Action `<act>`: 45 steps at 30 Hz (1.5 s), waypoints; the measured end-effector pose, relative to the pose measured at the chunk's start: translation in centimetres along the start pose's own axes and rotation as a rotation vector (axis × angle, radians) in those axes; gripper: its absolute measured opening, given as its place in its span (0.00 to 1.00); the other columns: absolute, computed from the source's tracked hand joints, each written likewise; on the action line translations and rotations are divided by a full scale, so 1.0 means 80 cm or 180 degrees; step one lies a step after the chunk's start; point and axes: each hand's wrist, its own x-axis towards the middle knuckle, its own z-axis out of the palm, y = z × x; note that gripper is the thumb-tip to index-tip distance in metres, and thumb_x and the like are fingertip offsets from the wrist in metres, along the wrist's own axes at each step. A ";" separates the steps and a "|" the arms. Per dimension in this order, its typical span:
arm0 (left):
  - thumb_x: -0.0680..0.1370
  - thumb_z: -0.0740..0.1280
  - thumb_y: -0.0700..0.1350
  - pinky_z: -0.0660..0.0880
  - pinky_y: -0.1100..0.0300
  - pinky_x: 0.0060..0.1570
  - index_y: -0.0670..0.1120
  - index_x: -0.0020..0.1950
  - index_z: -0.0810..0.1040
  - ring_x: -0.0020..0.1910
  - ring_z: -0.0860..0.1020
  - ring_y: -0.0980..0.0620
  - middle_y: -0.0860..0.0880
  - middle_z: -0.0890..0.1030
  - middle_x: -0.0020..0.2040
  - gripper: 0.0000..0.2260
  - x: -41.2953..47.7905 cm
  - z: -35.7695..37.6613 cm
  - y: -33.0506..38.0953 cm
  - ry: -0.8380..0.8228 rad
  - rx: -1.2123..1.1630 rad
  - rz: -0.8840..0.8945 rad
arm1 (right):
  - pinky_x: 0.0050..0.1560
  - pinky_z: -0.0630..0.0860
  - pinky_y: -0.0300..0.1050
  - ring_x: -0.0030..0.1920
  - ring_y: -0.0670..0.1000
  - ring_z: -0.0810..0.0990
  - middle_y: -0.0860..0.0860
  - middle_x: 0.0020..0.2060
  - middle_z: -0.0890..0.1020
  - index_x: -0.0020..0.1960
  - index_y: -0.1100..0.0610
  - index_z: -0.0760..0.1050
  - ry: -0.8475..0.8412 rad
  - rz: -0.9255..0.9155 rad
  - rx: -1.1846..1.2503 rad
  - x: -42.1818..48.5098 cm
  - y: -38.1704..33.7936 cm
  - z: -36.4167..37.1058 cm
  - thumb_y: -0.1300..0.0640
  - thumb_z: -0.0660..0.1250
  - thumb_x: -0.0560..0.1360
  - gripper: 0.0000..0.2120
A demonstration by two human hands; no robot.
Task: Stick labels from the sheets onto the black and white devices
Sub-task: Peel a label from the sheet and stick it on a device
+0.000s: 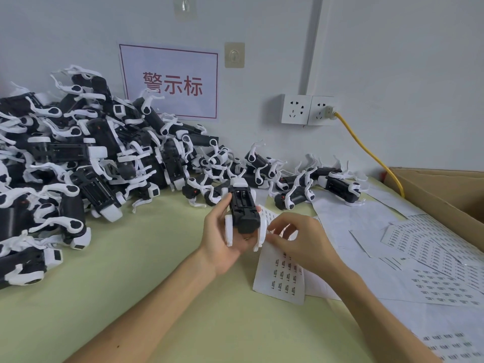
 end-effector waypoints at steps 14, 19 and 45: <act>0.71 0.71 0.59 0.81 0.54 0.42 0.32 0.70 0.70 0.46 0.82 0.45 0.36 0.80 0.52 0.38 -0.003 0.012 -0.018 -0.0095 0.0581 0.0143 | 0.30 0.79 0.49 0.30 0.47 0.81 0.46 0.30 0.82 0.36 0.56 0.80 0.0037 0.0305 0.0616 0.000 -0.006 -0.005 0.56 0.74 0.77 0.11; 0.70 0.71 0.60 0.81 0.55 0.42 0.32 0.72 0.67 0.48 0.82 0.45 0.36 0.80 0.54 0.41 -0.005 0.017 -0.015 -0.0006 0.0594 0.0157 | 0.28 0.76 0.40 0.32 0.46 0.82 0.48 0.31 0.83 0.36 0.57 0.82 -0.0301 0.0601 0.1140 -0.001 -0.010 -0.008 0.58 0.71 0.79 0.12; 0.74 0.65 0.60 0.81 0.57 0.41 0.42 0.57 0.83 0.46 0.84 0.47 0.43 0.85 0.49 0.24 -0.015 0.022 -0.002 -0.0143 0.0557 -0.0108 | 0.36 0.81 0.43 0.34 0.49 0.83 0.52 0.33 0.85 0.42 0.62 0.84 -0.0398 0.0108 0.1323 0.003 -0.003 -0.001 0.60 0.69 0.81 0.10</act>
